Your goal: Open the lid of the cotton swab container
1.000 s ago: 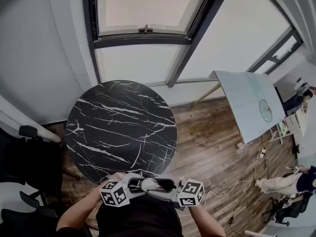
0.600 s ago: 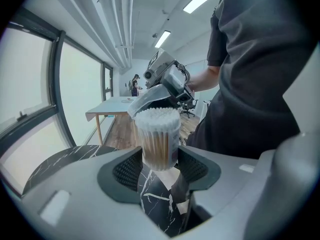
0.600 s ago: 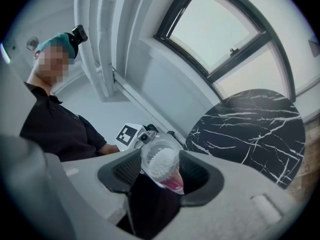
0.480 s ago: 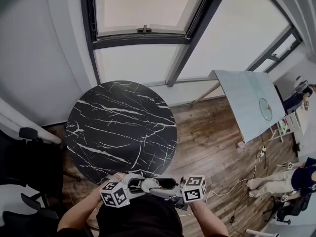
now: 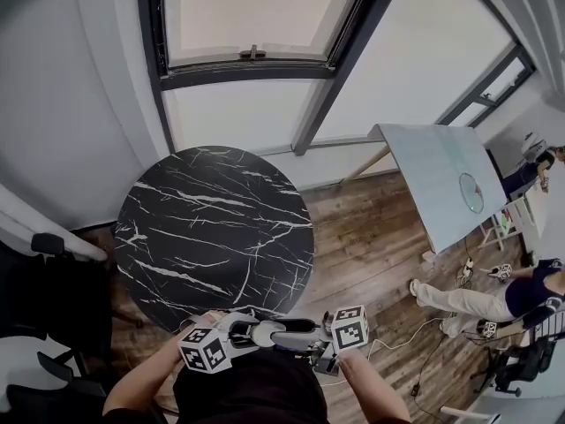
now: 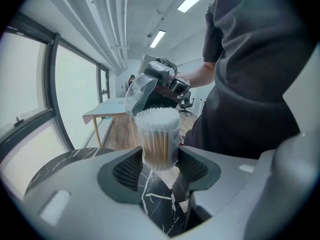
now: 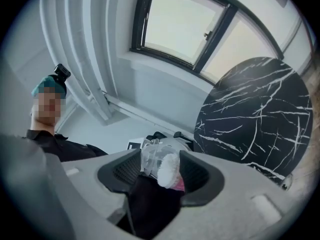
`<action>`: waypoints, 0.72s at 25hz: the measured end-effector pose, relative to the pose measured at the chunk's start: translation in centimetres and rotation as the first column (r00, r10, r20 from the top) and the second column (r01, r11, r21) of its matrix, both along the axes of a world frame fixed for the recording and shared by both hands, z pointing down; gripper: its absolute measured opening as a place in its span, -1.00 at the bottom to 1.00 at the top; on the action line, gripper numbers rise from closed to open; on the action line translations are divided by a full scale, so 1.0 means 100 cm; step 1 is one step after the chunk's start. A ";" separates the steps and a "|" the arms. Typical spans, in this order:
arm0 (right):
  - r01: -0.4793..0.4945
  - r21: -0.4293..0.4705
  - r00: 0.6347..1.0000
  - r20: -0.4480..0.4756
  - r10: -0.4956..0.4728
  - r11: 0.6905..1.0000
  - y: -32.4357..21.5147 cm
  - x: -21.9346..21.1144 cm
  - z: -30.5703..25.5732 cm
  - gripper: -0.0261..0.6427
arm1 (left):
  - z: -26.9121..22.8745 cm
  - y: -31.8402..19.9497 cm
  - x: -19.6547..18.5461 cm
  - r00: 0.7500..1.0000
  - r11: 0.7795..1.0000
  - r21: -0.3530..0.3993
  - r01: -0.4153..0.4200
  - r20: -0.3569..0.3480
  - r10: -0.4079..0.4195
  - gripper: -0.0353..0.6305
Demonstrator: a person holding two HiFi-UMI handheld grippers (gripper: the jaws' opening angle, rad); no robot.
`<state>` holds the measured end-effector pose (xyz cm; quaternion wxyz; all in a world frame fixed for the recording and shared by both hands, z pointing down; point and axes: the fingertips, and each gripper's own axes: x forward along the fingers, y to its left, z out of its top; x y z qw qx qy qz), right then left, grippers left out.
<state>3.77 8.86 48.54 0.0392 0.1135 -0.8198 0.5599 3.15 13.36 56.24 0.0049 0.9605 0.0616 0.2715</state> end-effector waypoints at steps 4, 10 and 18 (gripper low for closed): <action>-0.007 -0.040 1.000 0.021 0.007 0.999 -0.002 0.001 -0.001 -0.20 | -0.001 0.000 0.000 1.000 1.000 -0.008 -0.008 -0.007 0.008 -0.20; -0.005 -0.102 0.998 0.064 0.012 0.995 -0.006 0.001 -0.005 -0.19 | -0.003 -0.001 0.002 1.000 1.000 -0.012 -0.003 -0.021 0.003 -0.20; -0.023 0.038 0.999 0.049 0.021 0.999 -0.010 0.004 -0.015 -0.06 | -0.007 -0.002 0.003 0.999 0.999 -0.034 0.006 -0.040 -0.007 -0.20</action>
